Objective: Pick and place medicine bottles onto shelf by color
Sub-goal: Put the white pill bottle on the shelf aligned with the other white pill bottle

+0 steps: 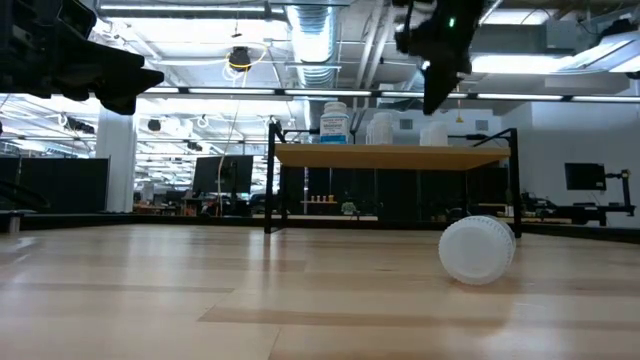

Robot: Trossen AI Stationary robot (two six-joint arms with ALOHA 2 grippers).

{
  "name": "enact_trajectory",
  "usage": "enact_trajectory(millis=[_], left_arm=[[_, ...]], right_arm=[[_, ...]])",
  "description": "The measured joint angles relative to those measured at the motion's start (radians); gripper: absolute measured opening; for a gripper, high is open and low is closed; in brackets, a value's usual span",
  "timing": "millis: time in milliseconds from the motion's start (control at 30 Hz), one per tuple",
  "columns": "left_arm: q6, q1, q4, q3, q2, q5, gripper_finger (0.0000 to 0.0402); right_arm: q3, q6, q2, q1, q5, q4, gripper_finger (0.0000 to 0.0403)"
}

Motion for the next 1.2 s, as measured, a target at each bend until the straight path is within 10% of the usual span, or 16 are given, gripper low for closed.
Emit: enact_trajectory(millis=[233,633,1200], left_arm=[[0.000,0.000,0.000,0.000,0.000,0.000,0.0194],[0.000,0.000,0.003,0.000,0.000,-0.008,0.0194],[-0.004,0.000,0.002,0.000,0.000,-0.008,0.0194]], right_arm=[[0.001,-0.017,-0.002,0.238,-0.185,-0.108,0.0069],[-0.199,0.037,0.010,0.663,-0.263,0.515,0.0069],[-0.211,0.139,0.021,0.757,-0.235,0.775,0.0072]])
